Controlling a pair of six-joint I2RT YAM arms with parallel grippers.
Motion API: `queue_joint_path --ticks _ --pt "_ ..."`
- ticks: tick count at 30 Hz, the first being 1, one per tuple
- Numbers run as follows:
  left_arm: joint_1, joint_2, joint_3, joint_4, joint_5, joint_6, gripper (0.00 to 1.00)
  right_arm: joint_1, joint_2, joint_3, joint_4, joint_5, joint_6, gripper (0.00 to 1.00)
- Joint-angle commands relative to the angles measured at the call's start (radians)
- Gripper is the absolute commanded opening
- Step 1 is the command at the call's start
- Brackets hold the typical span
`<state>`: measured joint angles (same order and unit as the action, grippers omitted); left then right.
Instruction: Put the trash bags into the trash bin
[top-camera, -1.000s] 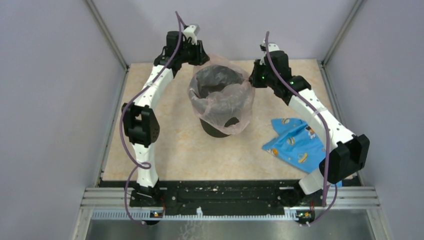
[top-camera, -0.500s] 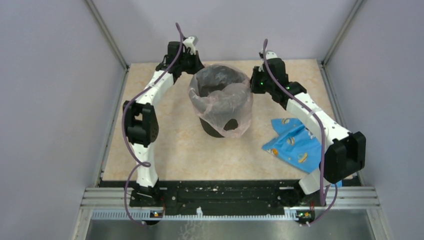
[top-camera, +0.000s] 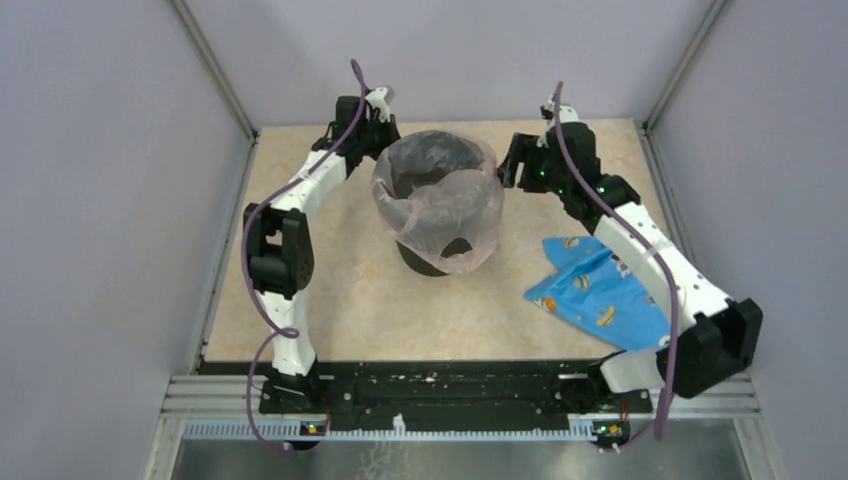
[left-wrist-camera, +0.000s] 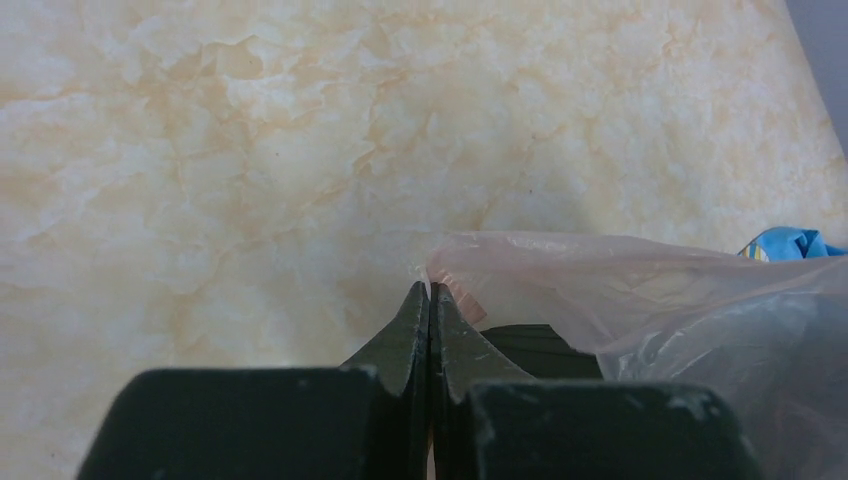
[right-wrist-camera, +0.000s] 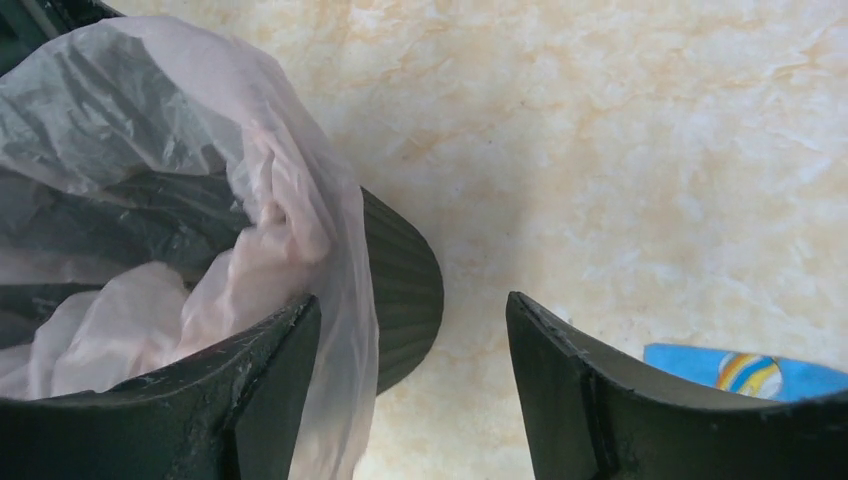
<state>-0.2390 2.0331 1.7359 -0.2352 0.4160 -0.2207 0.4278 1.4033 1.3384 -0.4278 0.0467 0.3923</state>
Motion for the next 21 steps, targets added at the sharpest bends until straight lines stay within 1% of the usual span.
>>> queue_joint_path --ticks 1,6,8,9,13,17,21 --pt "0.003 -0.083 -0.025 0.078 -0.006 -0.010 0.00 -0.023 -0.145 -0.045 -0.038 0.009 0.019 0.70" --pt "0.003 -0.092 -0.048 0.092 -0.007 -0.026 0.00 -0.029 -0.262 -0.126 -0.061 -0.059 0.043 0.71" --pt "0.003 -0.096 -0.058 0.096 -0.012 -0.035 0.00 -0.027 -0.298 -0.161 -0.061 -0.118 0.039 0.71" --pt "0.003 -0.099 -0.066 0.099 -0.016 -0.038 0.00 -0.028 -0.317 -0.185 -0.053 -0.180 0.033 0.71" --pt "0.003 -0.118 -0.091 0.104 -0.037 -0.049 0.00 -0.023 -0.408 -0.285 -0.002 -0.338 0.037 0.71" --pt "0.003 -0.140 -0.131 0.123 -0.041 -0.075 0.00 0.000 -0.456 -0.399 0.050 -0.392 0.069 0.73" --pt "0.003 -0.165 -0.173 0.141 -0.049 -0.095 0.00 0.028 -0.461 -0.504 0.162 -0.449 0.141 0.73"
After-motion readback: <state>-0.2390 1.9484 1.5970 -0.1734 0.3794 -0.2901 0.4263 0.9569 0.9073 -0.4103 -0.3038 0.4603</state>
